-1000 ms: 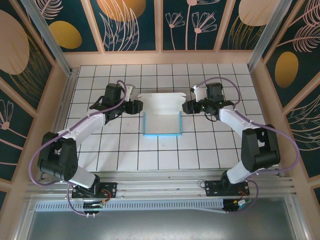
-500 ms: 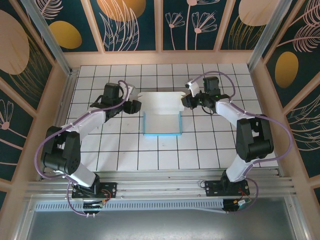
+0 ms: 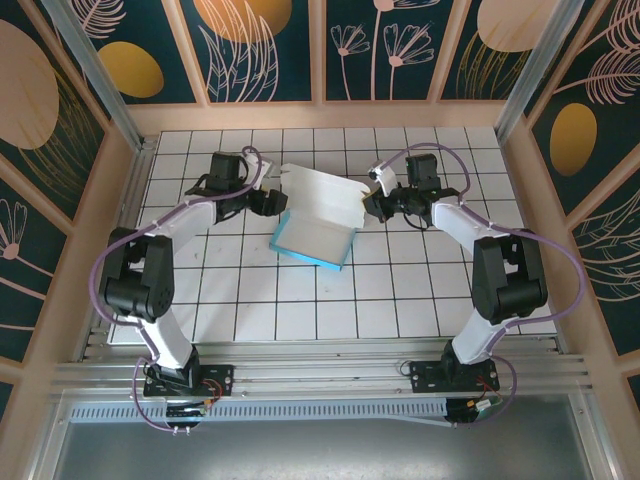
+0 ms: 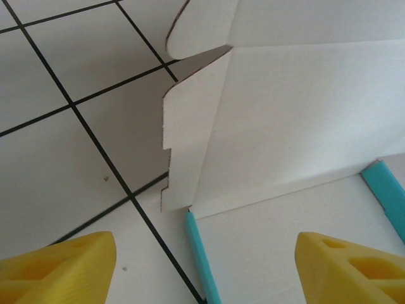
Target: Fold the paper box
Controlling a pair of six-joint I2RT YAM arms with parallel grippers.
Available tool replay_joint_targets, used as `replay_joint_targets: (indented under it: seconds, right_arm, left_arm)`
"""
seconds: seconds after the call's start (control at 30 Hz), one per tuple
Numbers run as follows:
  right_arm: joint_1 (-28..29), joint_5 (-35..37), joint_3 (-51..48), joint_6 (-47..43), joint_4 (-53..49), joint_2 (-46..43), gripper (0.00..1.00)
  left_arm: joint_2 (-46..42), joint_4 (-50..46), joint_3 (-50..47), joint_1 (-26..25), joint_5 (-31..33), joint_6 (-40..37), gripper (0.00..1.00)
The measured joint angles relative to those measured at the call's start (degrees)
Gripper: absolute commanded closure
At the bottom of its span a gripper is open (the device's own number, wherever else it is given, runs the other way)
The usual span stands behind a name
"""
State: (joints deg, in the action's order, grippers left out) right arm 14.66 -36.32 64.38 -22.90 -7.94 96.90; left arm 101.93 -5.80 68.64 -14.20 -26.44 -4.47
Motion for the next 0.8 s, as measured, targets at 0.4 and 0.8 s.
replay_joint_targets:
  seconds: [0.4, 0.8]
  right_arm:
    - [0.00, -2.75, 2.23, -6.36, -4.17, 0.00, 0.95]
    - [0.02, -2.82, 3.15, -7.98, -6.08, 0.02, 0.97]
  left_arm:
    - [11.37, -4.59, 15.47, 5.49, -18.34, -14.45, 0.22]
    - [18.14, -14.51, 22.93, 6.69, -28.70, -24.22, 0.50]
